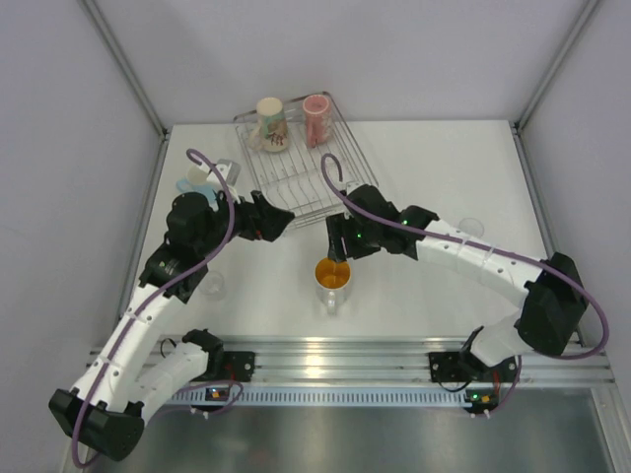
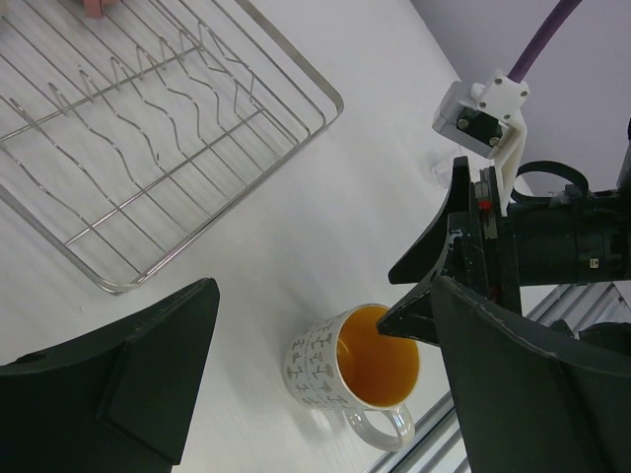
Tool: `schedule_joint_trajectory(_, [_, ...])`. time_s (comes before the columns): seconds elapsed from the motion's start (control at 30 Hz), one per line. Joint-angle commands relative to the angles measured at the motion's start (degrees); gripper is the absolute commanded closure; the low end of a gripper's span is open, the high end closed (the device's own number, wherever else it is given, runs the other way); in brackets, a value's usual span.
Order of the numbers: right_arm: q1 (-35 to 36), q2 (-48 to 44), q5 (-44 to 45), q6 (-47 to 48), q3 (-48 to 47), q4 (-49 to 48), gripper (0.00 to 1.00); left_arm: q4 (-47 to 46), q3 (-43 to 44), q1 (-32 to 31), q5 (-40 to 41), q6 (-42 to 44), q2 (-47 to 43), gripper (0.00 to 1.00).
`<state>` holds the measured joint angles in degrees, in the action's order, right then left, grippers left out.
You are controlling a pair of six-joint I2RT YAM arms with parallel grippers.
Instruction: Load the cups into the dish rack
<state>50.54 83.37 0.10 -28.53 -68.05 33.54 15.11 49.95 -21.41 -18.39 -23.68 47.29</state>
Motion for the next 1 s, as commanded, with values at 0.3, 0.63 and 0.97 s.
schedule_joint_trajectory(0.3, [2.63, 5.04, 0.25, 1.29, 0.19, -0.75, 0.47, -4.74, -1.88, 0.14, 3.19, -3.03, -1.67, 0.07])
schedule_joint_trajectory(0.63, [2.89, 6.45, 3.15, 1.20, 2.57, -2.25, 0.70, -5.36, -2.58, 0.23, 1.43, -4.00, -1.23, 0.09])
schedule_joint_trajectory(0.97, [2.81, 1.89, 7.81, 0.06, 3.10, -3.48, 1.00, -6.06, -2.41, 0.23, -3.31, -3.83, -1.41, 0.13])
